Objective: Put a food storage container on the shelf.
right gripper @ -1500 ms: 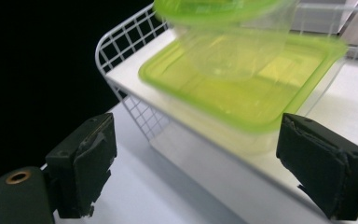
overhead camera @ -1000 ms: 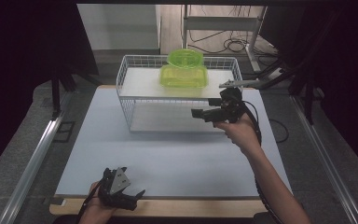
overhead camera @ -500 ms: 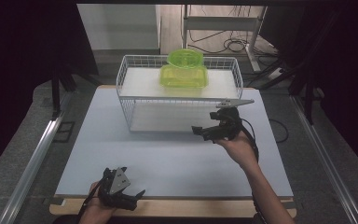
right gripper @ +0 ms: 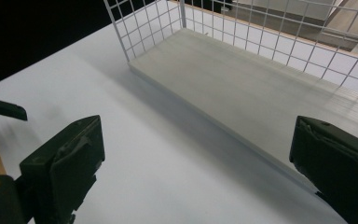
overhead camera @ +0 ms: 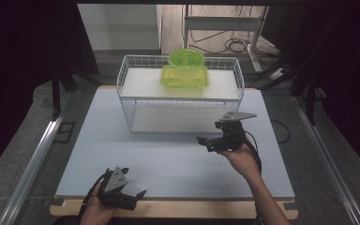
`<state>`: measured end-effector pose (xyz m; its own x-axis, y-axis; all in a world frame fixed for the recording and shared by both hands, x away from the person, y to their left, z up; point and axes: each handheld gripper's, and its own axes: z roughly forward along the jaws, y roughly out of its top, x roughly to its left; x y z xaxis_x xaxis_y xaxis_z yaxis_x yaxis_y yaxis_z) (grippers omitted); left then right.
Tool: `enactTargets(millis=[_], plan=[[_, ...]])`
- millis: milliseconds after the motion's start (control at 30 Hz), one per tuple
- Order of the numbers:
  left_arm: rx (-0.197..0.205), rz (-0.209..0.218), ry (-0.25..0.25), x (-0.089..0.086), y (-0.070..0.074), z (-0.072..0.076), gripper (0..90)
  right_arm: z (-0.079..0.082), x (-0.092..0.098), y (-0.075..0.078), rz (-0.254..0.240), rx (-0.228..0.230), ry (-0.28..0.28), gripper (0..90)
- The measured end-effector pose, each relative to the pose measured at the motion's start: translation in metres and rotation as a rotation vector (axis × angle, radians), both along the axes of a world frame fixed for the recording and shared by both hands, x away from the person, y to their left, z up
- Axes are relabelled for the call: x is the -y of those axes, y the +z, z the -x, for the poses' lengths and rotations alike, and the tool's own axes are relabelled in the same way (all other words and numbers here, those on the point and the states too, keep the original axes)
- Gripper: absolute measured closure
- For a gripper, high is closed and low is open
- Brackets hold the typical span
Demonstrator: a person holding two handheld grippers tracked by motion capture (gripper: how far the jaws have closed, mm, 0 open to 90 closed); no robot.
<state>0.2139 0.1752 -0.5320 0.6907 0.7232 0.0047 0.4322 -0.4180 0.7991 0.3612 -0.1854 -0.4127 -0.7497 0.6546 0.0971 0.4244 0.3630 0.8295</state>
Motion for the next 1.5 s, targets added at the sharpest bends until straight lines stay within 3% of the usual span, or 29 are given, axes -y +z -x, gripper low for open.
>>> enactTargets(millis=[67,167,367,467,767,1100,1300,1500], plan=[[-0.018,0.022,0.0,-0.001,0.0,-0.001,2.6,0.003,0.0,-0.003,0.005,0.009,0.001,2.9],[-0.012,0.035,0.001,-0.003,0.001,-0.001,2.7,0.009,0.0,-0.007,0.009,0.022,0.011,2.7],[-0.004,0.015,0.001,-0.002,-0.001,-0.001,2.8,0.023,0.003,-0.02,0.026,0.038,0.024,2.5],[0.006,-0.015,-0.006,0.0,-0.002,0.0,2.8,0.03,0.007,-0.028,0.035,0.04,0.031,2.6],[0.022,-0.036,-0.007,0.001,-0.002,0.0,2.5,0.045,0.021,-0.048,0.04,0.045,0.022,2.6],[0.035,-0.043,-0.014,0.001,-0.002,0.001,2.2,0.057,0.022,-0.079,0.113,0.012,0.043,2.6],[0.038,-0.052,-0.015,0.001,-0.003,0.001,2.0,0.058,0.012,-0.097,0.155,-0.027,0.077,2.6],[0.038,-0.058,-0.013,0.001,-0.003,0.001,1.9,0.059,0.005,-0.104,0.197,-0.038,0.094,2.5]])
